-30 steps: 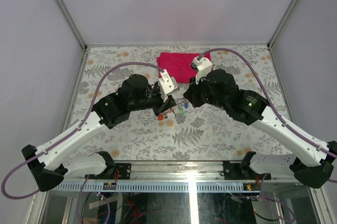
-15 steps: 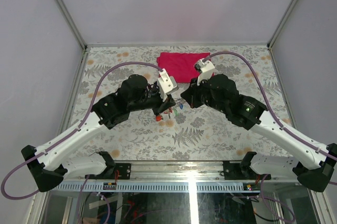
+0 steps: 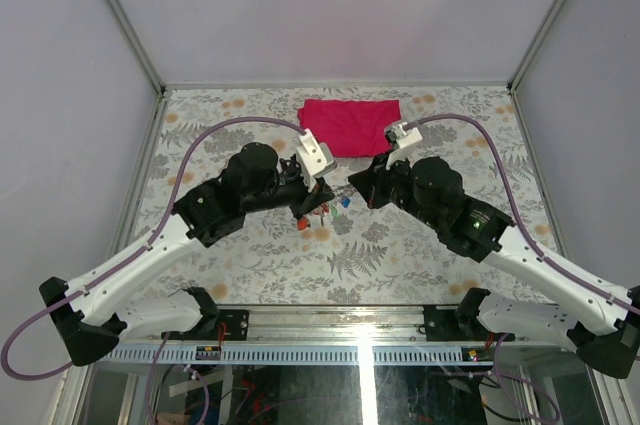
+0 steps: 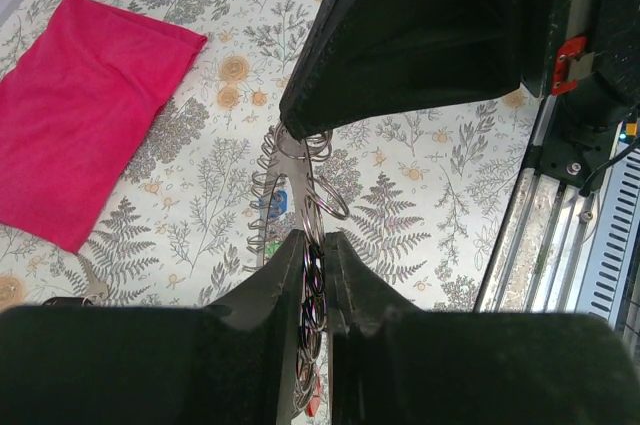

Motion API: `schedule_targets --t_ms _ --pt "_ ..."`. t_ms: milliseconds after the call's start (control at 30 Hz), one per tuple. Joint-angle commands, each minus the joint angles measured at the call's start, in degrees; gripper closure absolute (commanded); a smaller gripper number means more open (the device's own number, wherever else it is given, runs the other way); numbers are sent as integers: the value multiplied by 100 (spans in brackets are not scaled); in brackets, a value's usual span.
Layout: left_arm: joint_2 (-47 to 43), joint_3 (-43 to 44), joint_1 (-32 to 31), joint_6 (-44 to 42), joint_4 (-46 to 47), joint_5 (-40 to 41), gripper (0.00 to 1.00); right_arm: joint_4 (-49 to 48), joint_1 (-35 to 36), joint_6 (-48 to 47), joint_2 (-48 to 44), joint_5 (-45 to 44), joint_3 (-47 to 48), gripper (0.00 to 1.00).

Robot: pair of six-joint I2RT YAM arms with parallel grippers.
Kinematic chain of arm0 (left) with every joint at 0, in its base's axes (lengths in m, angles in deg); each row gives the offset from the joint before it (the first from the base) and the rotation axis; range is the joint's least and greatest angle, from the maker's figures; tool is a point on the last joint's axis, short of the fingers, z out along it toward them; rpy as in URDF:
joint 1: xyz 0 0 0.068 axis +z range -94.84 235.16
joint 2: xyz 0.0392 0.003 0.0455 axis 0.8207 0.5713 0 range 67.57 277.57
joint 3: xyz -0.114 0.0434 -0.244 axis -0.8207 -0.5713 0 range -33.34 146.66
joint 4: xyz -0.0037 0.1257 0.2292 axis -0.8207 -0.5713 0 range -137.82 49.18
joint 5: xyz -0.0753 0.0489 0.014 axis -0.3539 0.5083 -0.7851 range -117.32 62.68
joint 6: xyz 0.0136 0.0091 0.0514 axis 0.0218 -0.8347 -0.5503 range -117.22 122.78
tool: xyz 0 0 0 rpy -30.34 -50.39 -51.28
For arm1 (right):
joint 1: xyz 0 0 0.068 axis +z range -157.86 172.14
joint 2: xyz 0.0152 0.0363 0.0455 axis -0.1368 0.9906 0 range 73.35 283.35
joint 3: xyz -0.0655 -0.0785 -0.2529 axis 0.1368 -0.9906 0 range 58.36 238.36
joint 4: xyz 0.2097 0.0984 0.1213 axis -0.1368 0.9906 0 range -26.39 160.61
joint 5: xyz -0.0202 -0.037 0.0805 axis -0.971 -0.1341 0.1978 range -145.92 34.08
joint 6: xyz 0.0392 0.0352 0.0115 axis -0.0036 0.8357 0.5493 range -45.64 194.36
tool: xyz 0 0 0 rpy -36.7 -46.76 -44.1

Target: Put the keys on the keyring

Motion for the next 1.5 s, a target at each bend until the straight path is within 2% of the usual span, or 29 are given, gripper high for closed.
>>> schedule_targets --t_ms 0,233,633,900,1467 --pt "-205 31 -19 141 864 -225 100 -865 -35 -360 -244 -510 -201 100" --pt "-203 31 -19 130 838 -164 100 -1009 -34 -457 -428 -736 -311 100" --pt "-127 15 -20 184 926 -251 100 -1013 -37 -75 -393 -210 23 100" --pt "-111 59 -25 204 989 -267 100 -1153 -29 136 -70 111 -241 100" --pt "-162 19 -21 191 999 -163 100 -1421 -31 -92 -142 -146 -716 100"
